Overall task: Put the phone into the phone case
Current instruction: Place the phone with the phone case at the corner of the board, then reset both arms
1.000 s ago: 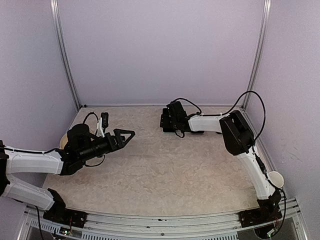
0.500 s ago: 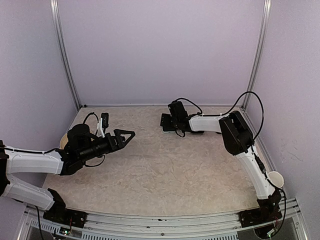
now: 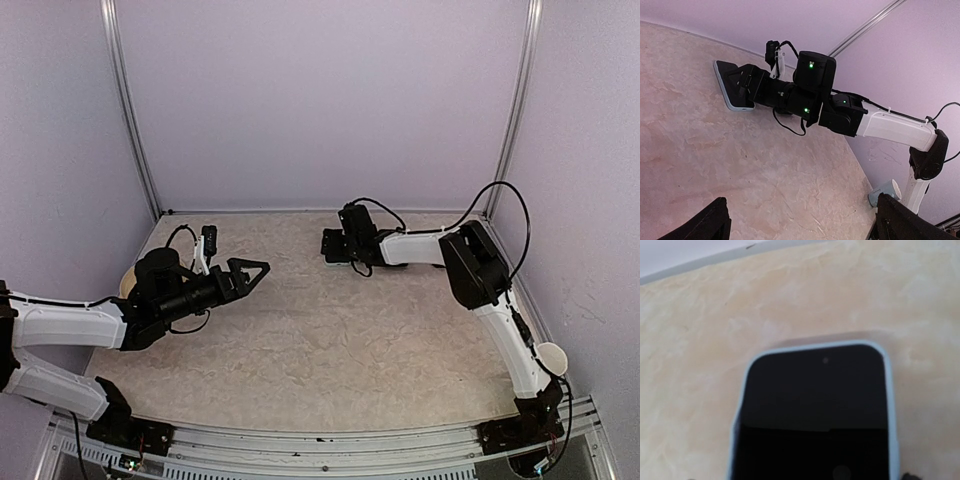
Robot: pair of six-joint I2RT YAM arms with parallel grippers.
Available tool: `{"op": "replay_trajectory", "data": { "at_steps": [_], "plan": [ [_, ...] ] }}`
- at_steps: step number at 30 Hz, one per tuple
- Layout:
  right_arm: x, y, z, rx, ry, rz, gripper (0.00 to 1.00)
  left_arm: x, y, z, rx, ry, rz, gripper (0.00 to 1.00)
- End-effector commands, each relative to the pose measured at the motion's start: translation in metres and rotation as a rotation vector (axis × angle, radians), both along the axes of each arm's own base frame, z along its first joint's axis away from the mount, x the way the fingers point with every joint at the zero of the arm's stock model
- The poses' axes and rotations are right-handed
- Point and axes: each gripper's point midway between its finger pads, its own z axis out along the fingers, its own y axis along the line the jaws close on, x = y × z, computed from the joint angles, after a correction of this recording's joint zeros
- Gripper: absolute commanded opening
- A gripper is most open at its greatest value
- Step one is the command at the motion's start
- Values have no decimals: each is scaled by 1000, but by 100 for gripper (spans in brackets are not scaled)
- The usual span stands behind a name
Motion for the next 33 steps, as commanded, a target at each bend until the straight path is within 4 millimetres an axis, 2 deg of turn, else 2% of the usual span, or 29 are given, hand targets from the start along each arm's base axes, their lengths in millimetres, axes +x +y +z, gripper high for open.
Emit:
{"op": "replay_trajectory", "data": {
  "at_steps": [1,7,11,12,13,14,15,17,22,25,29,33],
  "plan": [
    [-12,5,20,36,-10,29,87,4,3,8,-2,-28,17,99],
    [-14,-5,22,-12,-20,10,89,4,4,8,-6,-27,17,99],
    [-17,-4,35,-16,-45,38,89,4,4,9,-5,-29,20,99],
    [-19,-4,40,-22,-54,50,90,4,5,9,-3,-28,22,99],
    [-21,-3,46,-32,-65,65,98,5,5,10,1,-29,25,99],
    [-23,-2,58,-40,-86,87,99,5,6,11,8,-32,28,99],
    [-26,-2,60,-59,-95,102,100,6,6,11,14,-33,33,99],
    [-34,-5,86,-81,-143,134,100,8,8,13,30,-44,44,99],
    [-61,-15,134,-131,-243,219,100,13,12,18,62,-58,68,99],
    [-82,-29,156,-178,-290,261,100,18,15,21,91,-58,94,99],
    [-109,-62,176,-258,-317,239,100,24,26,23,130,-64,159,99],
    [-140,-98,181,-322,-330,214,100,35,46,23,210,-58,270,99]
  ]
}}
